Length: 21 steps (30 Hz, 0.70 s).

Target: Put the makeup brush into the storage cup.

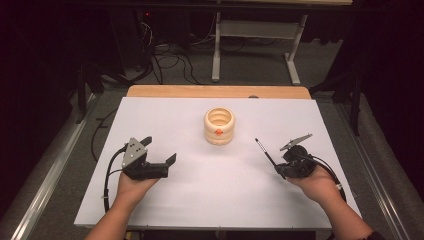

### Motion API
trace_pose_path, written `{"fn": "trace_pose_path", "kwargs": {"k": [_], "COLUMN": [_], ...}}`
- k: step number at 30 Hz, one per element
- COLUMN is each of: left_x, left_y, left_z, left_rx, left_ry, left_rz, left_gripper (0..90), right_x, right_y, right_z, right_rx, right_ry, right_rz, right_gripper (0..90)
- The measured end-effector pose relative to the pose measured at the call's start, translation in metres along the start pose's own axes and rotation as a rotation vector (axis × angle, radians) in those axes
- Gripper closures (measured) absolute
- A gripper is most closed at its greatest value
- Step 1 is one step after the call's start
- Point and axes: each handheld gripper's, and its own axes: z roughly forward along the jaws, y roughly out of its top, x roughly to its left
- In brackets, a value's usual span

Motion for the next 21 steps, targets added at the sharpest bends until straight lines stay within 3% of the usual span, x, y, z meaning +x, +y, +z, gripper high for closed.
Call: {"fn": "trace_pose_path", "kwargs": {"k": [13, 21], "left_x": [0.003, 0.006], "left_y": [-0.001, -0.002], "left_z": [0.0, 0.0], "left_rx": [0.01, 0.012], "left_ry": [0.013, 0.022], "left_rz": [0.002, -0.006], "left_gripper": [0.1, 0.1], "right_x": [-0.007, -0.01], "right_y": [-0.012, -0.021], "right_z": [0.001, 0.006], "right_rx": [-0.202, -0.278], "right_ry": [0.009, 0.002], "right_rz": [0.064, 0.07], "right_gripper": [86.1, 86.1]}}
